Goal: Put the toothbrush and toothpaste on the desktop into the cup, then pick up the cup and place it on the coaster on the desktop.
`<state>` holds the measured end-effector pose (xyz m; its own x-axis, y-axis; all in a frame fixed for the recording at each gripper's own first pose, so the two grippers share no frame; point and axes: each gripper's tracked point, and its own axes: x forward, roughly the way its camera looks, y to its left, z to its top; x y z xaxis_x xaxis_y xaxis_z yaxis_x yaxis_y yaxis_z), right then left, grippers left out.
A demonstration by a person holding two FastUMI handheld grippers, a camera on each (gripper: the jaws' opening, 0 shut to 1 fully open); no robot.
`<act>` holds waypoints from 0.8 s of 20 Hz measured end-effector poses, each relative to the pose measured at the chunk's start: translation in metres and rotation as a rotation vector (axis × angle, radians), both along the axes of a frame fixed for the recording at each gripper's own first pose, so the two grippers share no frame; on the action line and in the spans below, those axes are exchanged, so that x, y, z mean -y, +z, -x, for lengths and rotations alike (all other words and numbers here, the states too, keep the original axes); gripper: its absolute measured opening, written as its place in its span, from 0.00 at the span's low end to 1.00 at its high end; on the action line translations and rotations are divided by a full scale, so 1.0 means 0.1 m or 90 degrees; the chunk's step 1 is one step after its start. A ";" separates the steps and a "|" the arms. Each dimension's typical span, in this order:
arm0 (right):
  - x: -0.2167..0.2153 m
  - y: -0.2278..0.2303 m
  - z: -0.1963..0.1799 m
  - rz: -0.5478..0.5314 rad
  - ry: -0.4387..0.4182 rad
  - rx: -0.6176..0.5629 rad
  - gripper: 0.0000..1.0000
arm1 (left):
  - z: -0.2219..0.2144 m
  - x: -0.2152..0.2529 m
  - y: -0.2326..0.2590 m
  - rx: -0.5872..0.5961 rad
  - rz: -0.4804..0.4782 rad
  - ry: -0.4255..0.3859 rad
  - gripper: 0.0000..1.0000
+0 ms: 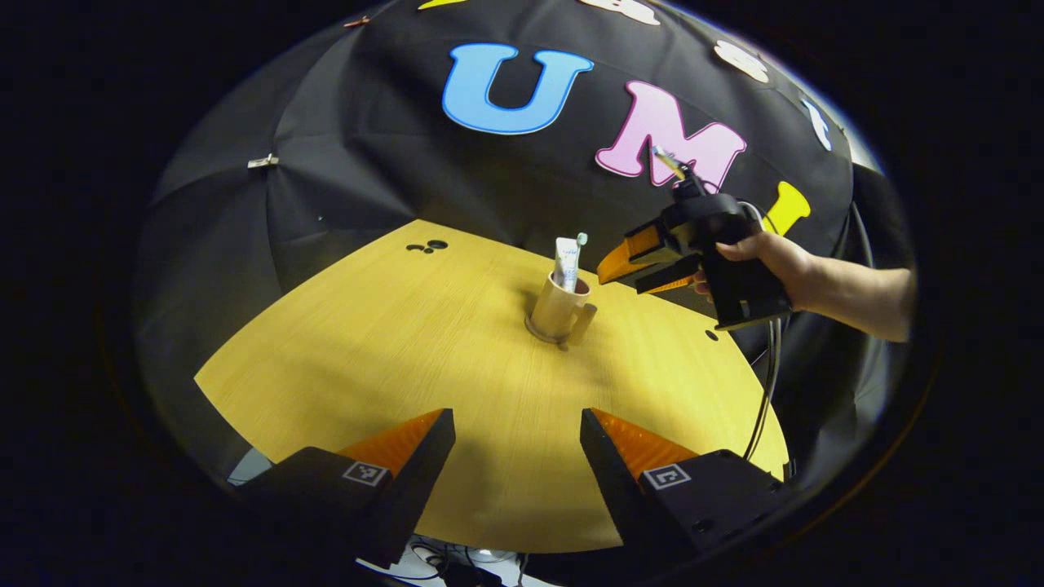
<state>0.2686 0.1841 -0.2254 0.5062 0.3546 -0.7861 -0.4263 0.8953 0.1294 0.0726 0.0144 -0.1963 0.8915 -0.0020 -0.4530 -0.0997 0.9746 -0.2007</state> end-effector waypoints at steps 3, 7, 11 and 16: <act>0.25 0.47 0.05 -0.030 0.006 0.086 0.99 | -0.10 0.22 0.15 0.015 -0.005 0.000 0.98; 0.75 1.12 0.17 -0.083 -0.029 0.169 0.99 | -0.19 0.49 0.28 0.046 -0.045 0.013 0.98; 1.34 1.68 0.38 -0.073 -0.059 0.294 0.99 | -0.31 0.77 0.63 0.098 -0.051 0.006 0.98; 1.81 2.35 1.06 -0.050 -0.136 0.455 0.98 | -0.52 1.01 1.23 0.186 -0.095 -0.054 0.98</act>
